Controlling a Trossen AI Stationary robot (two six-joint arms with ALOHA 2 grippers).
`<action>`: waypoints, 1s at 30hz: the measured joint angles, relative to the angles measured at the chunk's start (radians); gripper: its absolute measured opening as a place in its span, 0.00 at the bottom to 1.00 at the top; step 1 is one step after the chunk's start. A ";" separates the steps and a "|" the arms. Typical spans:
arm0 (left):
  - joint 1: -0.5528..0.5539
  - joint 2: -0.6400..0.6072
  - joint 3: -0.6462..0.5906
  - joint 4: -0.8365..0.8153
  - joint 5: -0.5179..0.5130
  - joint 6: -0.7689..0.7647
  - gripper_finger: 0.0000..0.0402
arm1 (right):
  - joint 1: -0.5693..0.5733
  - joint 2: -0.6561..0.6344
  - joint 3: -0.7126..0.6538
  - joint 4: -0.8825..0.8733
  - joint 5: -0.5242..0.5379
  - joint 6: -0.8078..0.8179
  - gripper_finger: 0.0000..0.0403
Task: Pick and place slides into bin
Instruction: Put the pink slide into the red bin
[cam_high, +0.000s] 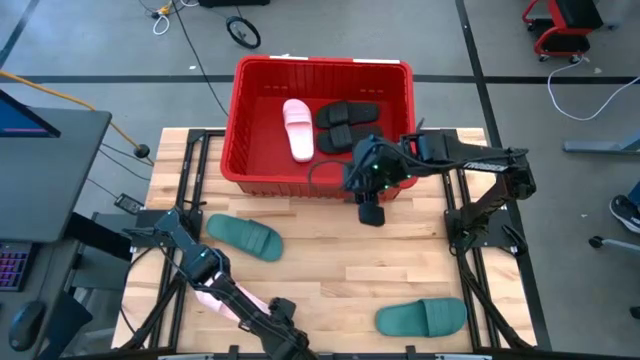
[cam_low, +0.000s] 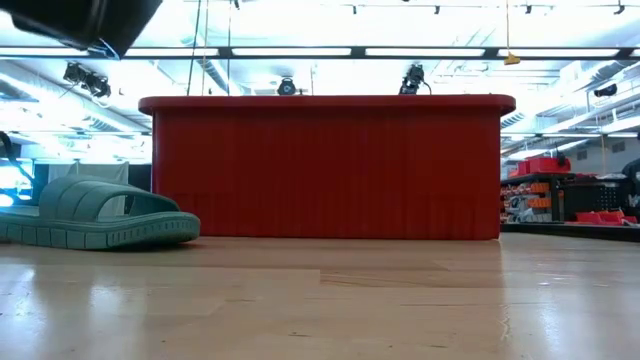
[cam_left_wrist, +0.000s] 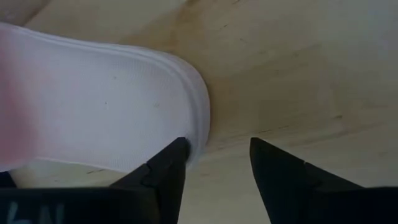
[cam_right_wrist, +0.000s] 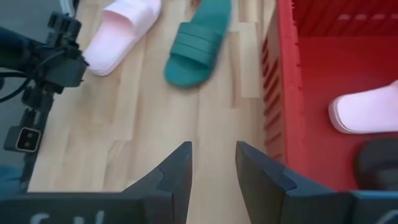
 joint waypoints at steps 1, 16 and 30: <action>0.002 0.000 0.000 0.000 0.003 0.000 0.45 | 0.007 0.000 0.000 0.000 0.000 0.000 0.32; 0.003 -0.008 0.000 0.004 0.020 0.007 0.41 | 0.040 0.000 0.000 0.000 0.001 0.013 0.32; 0.008 -0.010 0.001 0.000 0.021 0.060 0.03 | 0.039 0.000 0.000 0.000 0.000 0.014 0.32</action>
